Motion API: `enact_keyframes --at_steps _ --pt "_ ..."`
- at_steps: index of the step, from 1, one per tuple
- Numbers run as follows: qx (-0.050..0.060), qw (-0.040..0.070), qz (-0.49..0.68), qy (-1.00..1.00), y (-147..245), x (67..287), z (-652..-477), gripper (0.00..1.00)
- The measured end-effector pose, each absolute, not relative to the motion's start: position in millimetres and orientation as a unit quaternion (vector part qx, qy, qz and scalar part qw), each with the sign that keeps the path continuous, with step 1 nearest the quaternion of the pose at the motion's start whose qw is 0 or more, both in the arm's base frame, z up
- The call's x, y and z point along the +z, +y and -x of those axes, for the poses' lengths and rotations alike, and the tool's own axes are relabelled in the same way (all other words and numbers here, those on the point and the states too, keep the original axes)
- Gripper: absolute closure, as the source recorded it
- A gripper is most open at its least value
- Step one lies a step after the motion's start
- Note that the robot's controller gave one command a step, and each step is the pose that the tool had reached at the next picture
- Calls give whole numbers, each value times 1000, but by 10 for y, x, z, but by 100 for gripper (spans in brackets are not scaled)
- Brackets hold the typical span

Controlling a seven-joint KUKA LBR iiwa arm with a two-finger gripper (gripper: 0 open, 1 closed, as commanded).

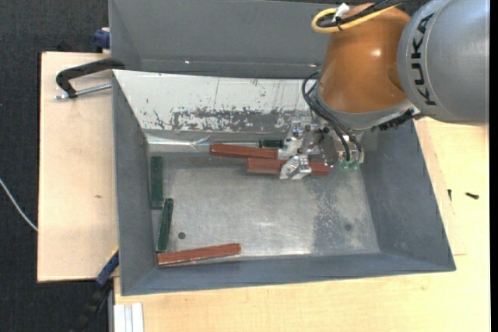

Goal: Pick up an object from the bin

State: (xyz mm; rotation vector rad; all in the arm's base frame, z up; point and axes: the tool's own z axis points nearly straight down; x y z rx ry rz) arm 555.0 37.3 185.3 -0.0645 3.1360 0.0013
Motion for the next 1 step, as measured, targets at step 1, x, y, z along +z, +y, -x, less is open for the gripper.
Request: enact_keyframes --at_steps 1 --pt "0 2 18 1000 462 2079 -5532 100"
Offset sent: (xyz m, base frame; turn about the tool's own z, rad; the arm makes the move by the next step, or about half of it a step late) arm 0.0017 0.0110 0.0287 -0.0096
